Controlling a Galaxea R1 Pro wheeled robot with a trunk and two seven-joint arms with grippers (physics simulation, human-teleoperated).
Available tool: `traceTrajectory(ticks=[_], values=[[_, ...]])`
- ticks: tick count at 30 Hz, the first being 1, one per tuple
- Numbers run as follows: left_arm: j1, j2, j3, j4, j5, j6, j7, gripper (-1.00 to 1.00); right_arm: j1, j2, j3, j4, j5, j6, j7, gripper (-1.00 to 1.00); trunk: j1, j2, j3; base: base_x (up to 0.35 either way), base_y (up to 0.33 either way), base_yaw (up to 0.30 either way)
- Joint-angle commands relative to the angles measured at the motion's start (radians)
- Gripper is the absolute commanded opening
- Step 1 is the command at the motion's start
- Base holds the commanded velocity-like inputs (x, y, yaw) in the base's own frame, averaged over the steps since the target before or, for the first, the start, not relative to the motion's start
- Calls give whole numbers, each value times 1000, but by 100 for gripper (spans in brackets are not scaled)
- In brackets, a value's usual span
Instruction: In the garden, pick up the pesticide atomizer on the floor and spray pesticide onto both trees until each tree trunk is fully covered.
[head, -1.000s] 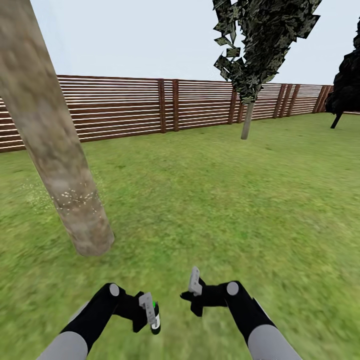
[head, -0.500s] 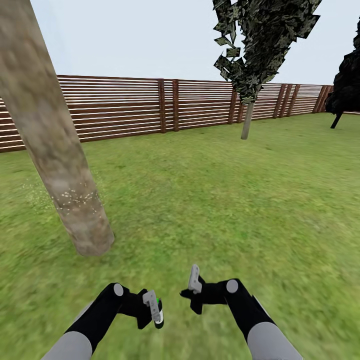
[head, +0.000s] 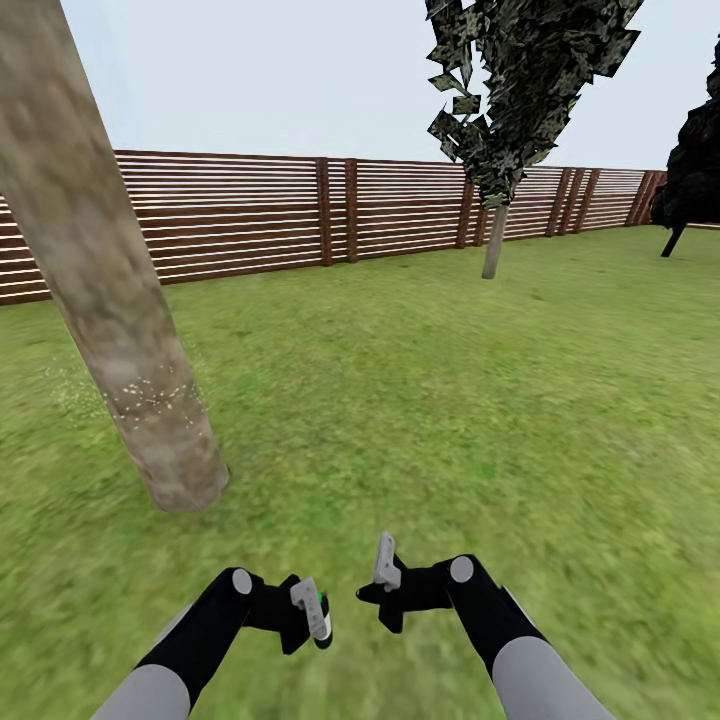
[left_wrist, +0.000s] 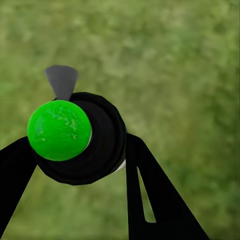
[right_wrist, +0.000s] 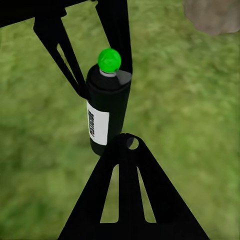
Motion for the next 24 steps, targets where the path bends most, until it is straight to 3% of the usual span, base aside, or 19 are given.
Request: traceTrajectory(ticks=[1, 7, 11, 18, 20, 24], values=[[0, 0, -1, -2, -2, 6, -7, -100, -1, 2, -8, -1, 9, -6, 5, -100, 0, 0, -1, 0, 0, 0], [-1, -2, -61, -1, -1, 5, -11, -100, -1, 2, -8, -1, 9, -6, 6, -100, 0, 0, -1, 0, 0, 0], [-1, -5, -66, -1, -1, 6, -11, -100, -1, 2, -8, -1, 9, -6, 6, -100, 0, 0, -1, 0, 0, 0], [-1, -36, -70, 3, 2, 8, -2, -100, -1, 2, -8, -1, 9, -6, 6, -100, 0, 0, -1, 0, 0, 0], [-2, -39, -71, 60, 2, 7, 15, -100, -1, 2, -8, -1, 9, -6, 6, -100, 0, 0, -1, 0, 0, 0], [-2, -44, -70, 86, 2, 7, 48, -100, -1, 2, -8, -1, 9, -6, 6, -100, 0, 0, -1, 0, 0, 0]])
